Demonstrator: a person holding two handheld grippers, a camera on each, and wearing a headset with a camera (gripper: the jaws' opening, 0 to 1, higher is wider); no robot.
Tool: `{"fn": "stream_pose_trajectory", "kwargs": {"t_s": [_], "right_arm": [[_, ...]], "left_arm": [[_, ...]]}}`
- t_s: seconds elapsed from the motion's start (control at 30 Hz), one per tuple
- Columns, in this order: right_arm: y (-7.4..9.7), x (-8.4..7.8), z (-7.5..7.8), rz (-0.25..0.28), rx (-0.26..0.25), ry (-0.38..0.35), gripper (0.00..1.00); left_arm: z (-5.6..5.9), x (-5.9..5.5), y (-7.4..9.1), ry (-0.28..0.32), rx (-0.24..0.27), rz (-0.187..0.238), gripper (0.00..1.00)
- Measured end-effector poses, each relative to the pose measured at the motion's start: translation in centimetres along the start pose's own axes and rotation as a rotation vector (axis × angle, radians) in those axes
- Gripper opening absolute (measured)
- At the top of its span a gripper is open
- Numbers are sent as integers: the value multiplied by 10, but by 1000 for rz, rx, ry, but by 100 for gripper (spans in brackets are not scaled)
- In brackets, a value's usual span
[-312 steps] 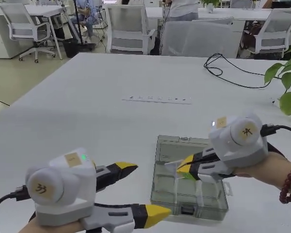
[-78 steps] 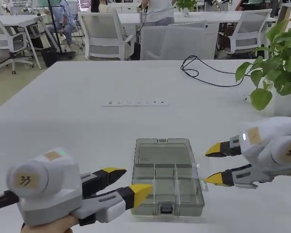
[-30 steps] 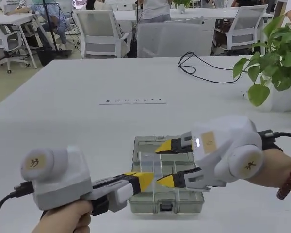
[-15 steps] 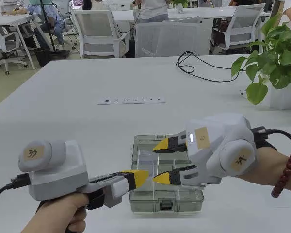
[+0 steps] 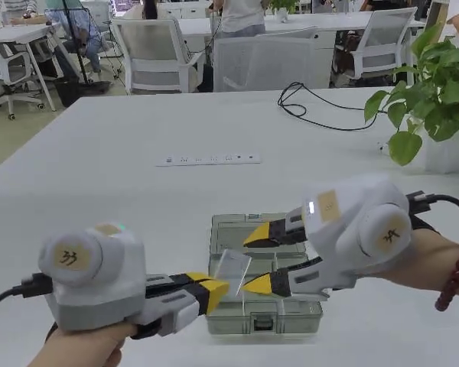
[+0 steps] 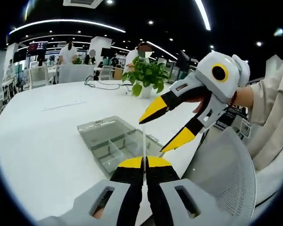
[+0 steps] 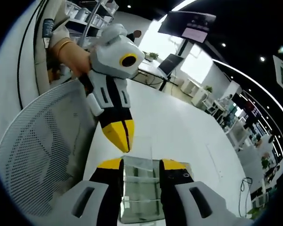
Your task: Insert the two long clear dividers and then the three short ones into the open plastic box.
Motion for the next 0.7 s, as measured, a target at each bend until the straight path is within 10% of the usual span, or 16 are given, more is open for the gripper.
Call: {"fn": "stream_pose_trajectory", "kwargs": {"t_s": [0.4, 0.7], "right_arm": [[0, 5, -7, 52, 144, -3, 25], [6, -1, -16, 55, 257, -6, 18]], "left_arm": [[13, -3, 1, -278, -68, -97, 0], [21, -8, 1, -379, -142, -159, 0]]}}
Point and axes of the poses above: the centre of the closed fingertips' face, and the gripper's own axes: y roughly backward along the fingers, z roughly to its right, x roughly out of its top, the point moved 9 cm from there along y, roughly backward along the fingers, and after that the axes turned 7 degrees about y, right-handed, at the moved point
